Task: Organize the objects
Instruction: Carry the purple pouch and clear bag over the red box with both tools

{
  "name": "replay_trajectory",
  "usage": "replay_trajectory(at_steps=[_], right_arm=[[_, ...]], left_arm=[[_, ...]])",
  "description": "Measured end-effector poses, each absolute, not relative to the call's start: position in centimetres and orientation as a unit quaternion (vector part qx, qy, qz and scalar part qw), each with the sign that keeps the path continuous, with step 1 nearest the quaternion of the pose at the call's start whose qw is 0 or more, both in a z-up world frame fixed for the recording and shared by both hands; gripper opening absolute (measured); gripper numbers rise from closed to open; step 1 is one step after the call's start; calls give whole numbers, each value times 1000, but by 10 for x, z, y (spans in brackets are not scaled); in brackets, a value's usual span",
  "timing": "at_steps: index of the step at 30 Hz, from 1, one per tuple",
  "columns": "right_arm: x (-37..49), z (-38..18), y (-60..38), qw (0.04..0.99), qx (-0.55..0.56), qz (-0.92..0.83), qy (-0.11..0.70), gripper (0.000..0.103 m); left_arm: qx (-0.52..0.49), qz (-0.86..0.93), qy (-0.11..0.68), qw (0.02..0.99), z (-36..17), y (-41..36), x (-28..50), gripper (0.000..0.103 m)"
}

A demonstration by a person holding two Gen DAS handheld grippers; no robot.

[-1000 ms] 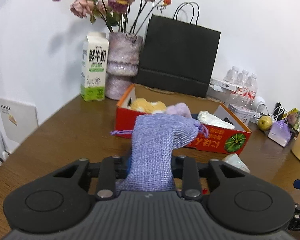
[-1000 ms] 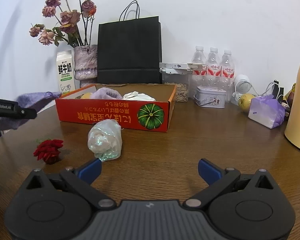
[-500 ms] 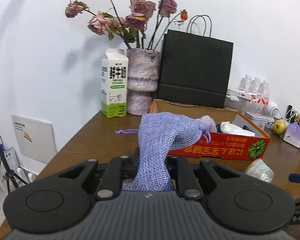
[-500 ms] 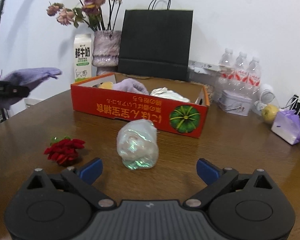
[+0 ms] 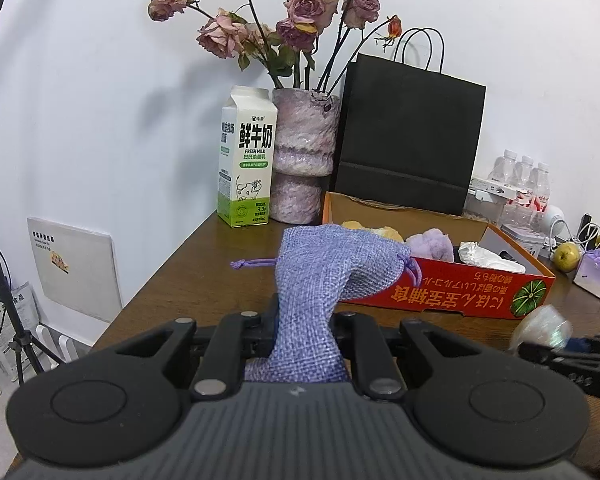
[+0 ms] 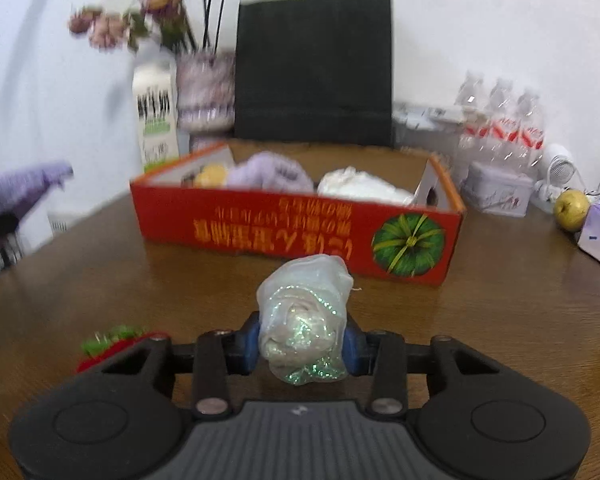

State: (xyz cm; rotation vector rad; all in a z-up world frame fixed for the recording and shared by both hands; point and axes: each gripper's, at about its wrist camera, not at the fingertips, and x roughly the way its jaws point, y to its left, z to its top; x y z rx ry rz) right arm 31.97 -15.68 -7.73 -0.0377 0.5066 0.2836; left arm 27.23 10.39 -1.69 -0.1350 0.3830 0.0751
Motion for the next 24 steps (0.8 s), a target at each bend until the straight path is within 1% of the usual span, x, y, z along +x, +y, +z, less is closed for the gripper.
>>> replay_trajectory(at_steps=[7, 21, 24], right_arm=[[303, -69, -173, 972, -26, 112, 204, 37], [278, -53, -182, 981, -17, 108, 161, 37], [273, -49, -177, 981, -19, 118, 151, 37]], left_arm=[[-71, 38, 190, 978, -18, 106, 272, 15], [-44, 50, 170, 983, -14, 81, 266, 15], [-53, 40, 166, 984, -10, 73, 265, 15]])
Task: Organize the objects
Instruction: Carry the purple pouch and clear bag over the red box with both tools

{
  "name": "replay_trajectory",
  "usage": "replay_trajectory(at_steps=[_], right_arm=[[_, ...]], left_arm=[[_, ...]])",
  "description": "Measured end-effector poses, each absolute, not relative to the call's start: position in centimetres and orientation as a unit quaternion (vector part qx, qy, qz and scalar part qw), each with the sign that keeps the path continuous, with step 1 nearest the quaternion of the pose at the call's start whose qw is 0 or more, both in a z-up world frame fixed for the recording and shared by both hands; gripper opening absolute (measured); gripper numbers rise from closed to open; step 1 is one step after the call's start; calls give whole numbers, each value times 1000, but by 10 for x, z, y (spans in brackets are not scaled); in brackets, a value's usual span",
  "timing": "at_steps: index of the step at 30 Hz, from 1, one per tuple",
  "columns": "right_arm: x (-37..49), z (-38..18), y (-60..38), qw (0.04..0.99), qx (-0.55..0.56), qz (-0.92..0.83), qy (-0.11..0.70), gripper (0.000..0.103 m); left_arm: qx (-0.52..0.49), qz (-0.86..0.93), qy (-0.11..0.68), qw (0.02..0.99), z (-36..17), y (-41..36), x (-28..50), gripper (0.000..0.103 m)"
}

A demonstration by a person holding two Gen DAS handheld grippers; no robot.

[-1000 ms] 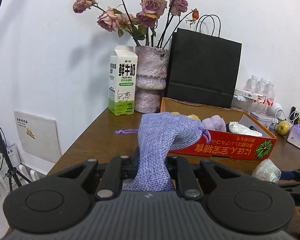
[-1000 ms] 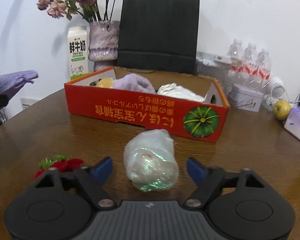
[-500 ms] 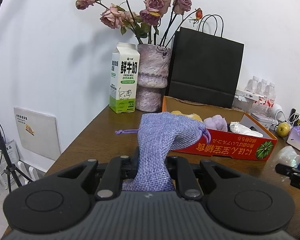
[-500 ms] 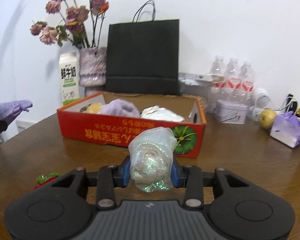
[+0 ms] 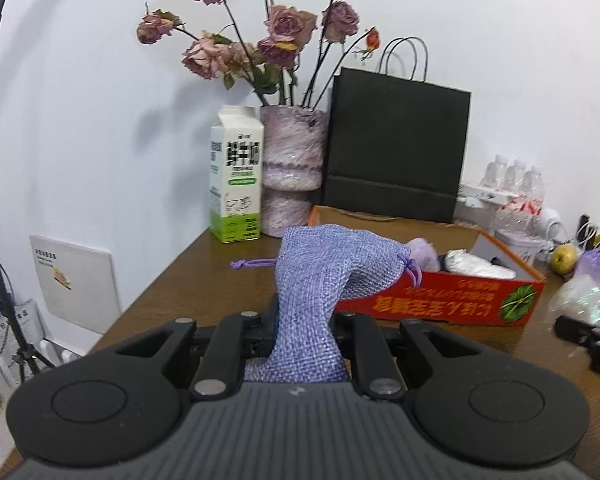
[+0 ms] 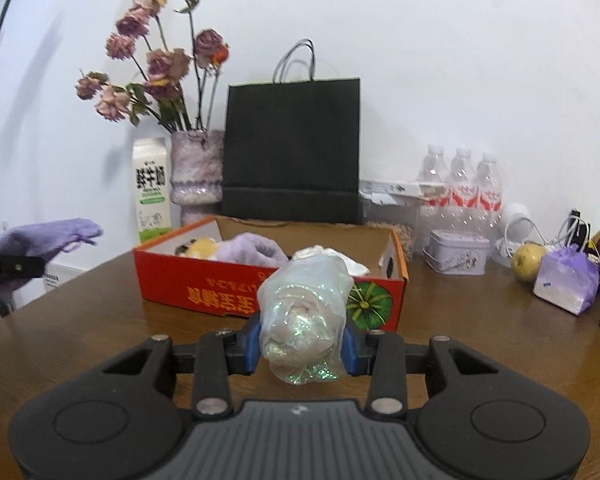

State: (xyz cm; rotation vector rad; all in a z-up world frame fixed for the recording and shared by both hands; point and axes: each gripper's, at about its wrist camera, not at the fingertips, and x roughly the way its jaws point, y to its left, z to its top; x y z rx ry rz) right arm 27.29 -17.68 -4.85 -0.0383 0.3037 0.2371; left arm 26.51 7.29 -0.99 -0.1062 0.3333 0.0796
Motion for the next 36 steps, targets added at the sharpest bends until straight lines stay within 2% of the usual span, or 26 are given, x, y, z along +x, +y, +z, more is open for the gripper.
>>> replay_trajectory(at_steps=[7, 18, 36], right_arm=[[274, -34, -167, 982, -17, 132, 135, 37], [297, -8, -157, 985, -18, 137, 102, 37], [391, -5, -157, 987, -12, 132, 89, 37]], left_arm=[[-39, 33, 137, 989, 8, 42, 268, 15], [-61, 39, 134, 988, 31, 31, 309, 15], [-69, 32, 118, 990, 45, 34, 409, 15]])
